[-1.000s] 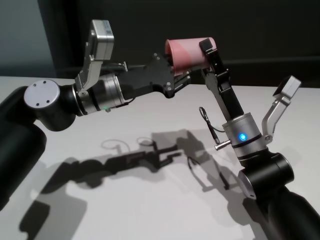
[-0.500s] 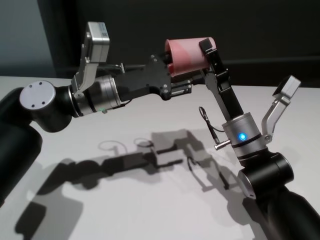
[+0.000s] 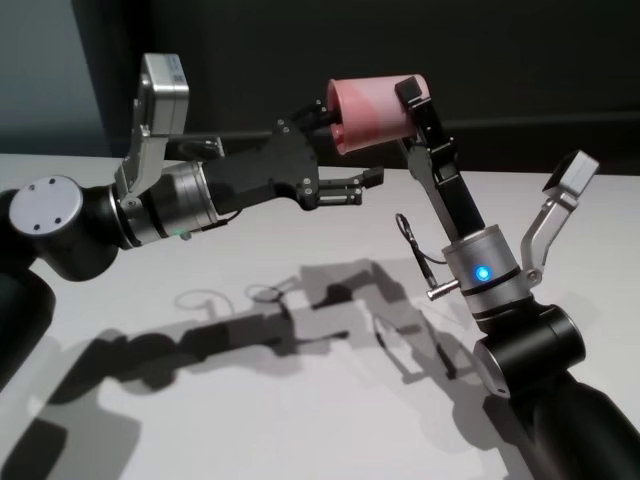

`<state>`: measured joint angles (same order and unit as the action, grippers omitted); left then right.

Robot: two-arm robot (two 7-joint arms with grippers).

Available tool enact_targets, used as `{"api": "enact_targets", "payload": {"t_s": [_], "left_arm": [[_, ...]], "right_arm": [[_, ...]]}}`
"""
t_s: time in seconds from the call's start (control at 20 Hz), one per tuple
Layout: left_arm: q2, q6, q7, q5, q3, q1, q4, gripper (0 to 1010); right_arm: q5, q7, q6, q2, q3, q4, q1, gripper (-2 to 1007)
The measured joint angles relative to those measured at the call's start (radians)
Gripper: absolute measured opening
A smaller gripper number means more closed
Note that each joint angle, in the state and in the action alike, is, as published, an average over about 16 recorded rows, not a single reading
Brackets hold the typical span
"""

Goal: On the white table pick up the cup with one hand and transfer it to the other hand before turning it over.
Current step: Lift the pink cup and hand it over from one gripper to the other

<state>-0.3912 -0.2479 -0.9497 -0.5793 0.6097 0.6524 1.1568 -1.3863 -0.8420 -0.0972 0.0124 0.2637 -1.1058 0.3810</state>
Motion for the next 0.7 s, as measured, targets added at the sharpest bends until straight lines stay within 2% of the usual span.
{"api": "enact_targets", "payload": {"t_s": [0.35,0.7], "left_arm": [[-0.061,0.033,0.055,-0.004,-0.017,-0.063,0.094,999],[-0.123,0.06,0.177,0.012,-0.059,-0.165,0.213,1001]], "right_arm": [[0.0,0.0,0.0,0.0,0.0,0.0,0.0,756],[0.0,0.0,0.0,0.0,0.0,0.0,0.0,756]]}}
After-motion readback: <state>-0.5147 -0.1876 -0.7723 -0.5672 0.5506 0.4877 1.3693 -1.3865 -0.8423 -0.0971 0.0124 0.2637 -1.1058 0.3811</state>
